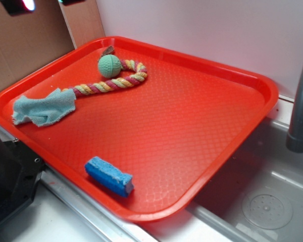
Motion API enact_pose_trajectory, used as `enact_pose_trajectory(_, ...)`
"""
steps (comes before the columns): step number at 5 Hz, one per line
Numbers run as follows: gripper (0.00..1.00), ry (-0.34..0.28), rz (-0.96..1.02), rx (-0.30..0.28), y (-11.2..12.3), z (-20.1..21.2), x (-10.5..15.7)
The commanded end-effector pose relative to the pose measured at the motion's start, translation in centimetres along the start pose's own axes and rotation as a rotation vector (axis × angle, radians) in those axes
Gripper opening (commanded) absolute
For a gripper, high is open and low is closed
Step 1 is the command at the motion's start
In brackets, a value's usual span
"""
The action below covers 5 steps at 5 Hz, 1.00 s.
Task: Grab the wood chip.
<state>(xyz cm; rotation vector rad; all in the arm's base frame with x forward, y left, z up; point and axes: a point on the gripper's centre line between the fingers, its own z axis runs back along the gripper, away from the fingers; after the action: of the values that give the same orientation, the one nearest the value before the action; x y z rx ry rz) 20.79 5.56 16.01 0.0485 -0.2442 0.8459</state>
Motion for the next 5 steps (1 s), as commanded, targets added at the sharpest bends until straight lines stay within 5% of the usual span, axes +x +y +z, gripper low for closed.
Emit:
enact_pose_trajectory(1,1.00,-0.143,0.137,0.077,1.4,-4.5,4.2)
enact_pose_trajectory(5,1.00,-0.172,0.146,0.020,0.8,-13.0,10.7)
